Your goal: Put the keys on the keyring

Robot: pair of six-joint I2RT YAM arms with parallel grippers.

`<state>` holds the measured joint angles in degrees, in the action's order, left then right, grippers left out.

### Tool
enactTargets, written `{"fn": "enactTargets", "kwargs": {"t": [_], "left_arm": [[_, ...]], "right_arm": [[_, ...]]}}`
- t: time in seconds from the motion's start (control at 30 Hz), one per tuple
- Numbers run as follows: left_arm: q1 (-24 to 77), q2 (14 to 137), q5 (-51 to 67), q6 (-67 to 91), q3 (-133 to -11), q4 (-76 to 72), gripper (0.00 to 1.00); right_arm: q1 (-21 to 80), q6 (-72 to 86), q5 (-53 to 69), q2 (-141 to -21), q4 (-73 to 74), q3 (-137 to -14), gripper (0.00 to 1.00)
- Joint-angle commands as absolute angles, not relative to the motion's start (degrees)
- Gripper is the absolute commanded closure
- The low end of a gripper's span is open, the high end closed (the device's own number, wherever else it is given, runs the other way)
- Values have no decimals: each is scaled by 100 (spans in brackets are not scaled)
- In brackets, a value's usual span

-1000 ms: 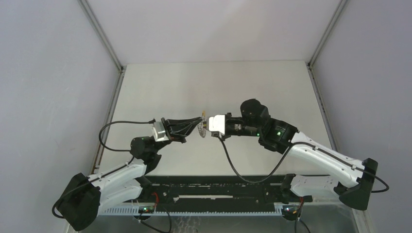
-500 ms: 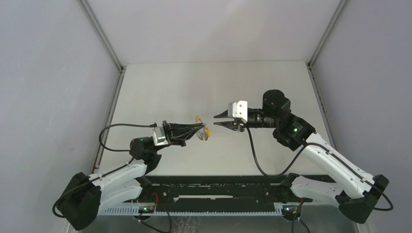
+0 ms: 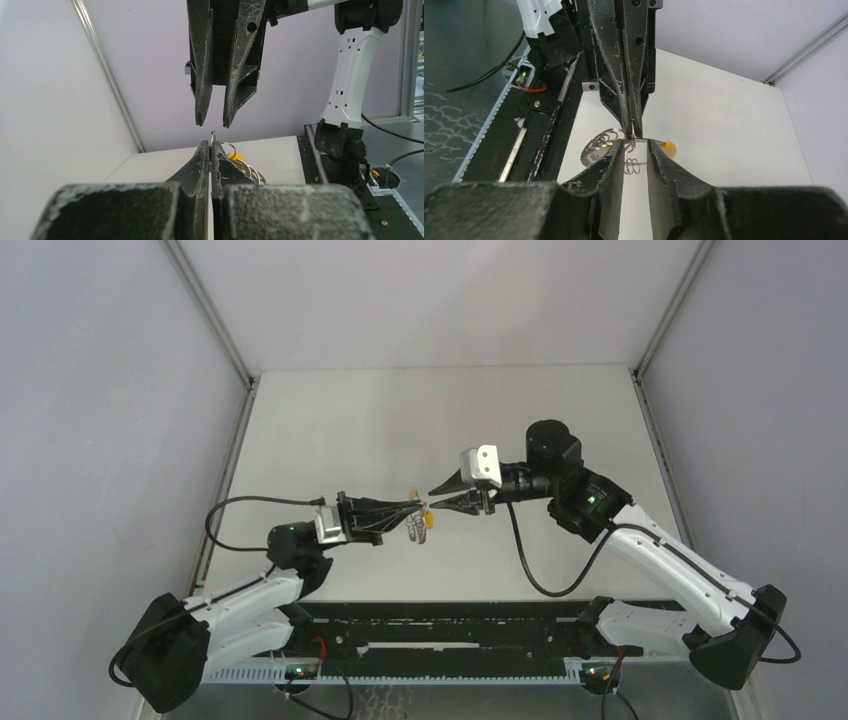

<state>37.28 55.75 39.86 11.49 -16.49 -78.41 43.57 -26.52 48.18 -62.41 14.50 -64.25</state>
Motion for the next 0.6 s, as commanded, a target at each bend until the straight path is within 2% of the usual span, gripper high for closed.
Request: {"fn": "enactTargets", "kwargs": {"t": [0.0, 0.57], "left_arm": [[3751, 5574, 4018, 1239, -1817, -8187, 100], [3753, 5632, 4227, 1283, -1880, -8183, 100]], "right_arm": [[4346, -2549, 5146, -6281, 1230, -6565, 77], [4359, -2530, 5199, -6455, 1159, -6565, 84]]}}
